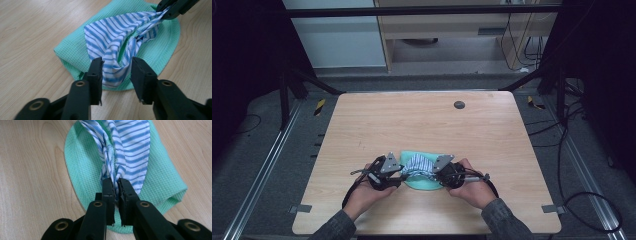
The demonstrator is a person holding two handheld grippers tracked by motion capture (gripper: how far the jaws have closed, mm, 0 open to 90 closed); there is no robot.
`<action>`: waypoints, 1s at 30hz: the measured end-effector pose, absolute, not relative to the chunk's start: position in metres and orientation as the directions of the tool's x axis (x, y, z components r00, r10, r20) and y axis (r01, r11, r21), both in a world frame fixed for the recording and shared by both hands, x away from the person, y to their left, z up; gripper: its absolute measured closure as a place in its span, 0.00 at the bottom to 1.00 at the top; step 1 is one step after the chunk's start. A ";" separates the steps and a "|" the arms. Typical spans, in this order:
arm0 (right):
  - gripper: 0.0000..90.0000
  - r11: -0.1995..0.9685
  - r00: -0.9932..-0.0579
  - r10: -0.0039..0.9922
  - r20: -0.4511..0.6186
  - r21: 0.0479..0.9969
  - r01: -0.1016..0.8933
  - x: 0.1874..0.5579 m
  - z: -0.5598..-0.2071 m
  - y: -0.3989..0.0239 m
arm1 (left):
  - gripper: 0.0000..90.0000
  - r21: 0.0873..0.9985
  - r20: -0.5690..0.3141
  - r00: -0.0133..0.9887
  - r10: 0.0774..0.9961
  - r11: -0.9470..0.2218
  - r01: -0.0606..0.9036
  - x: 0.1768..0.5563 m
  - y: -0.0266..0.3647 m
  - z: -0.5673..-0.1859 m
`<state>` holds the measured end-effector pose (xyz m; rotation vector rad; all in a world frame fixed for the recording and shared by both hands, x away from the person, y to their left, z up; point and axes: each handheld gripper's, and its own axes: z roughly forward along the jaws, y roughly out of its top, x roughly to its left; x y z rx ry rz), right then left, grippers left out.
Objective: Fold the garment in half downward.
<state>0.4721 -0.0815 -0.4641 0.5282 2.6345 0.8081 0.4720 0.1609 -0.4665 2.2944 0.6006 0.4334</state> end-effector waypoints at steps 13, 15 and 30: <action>0.93 0.773 -0.881 0.428 -0.202 0.588 0.240 0.468 -0.468 -0.081 | 0.83 0.692 0.155 0.853 0.499 -0.671 0.267 0.472 0.153 -0.478; 0.93 0.776 -0.883 0.422 -0.206 0.585 0.235 0.467 -0.469 -0.082 | 0.90 0.683 0.159 0.857 0.490 -0.682 0.263 0.473 0.153 -0.479; 0.96 0.815 -0.900 0.371 -0.231 0.546 0.196 0.460 -0.477 -0.082 | 0.95 0.632 0.159 0.894 0.419 -0.739 0.234 0.466 0.153 -0.485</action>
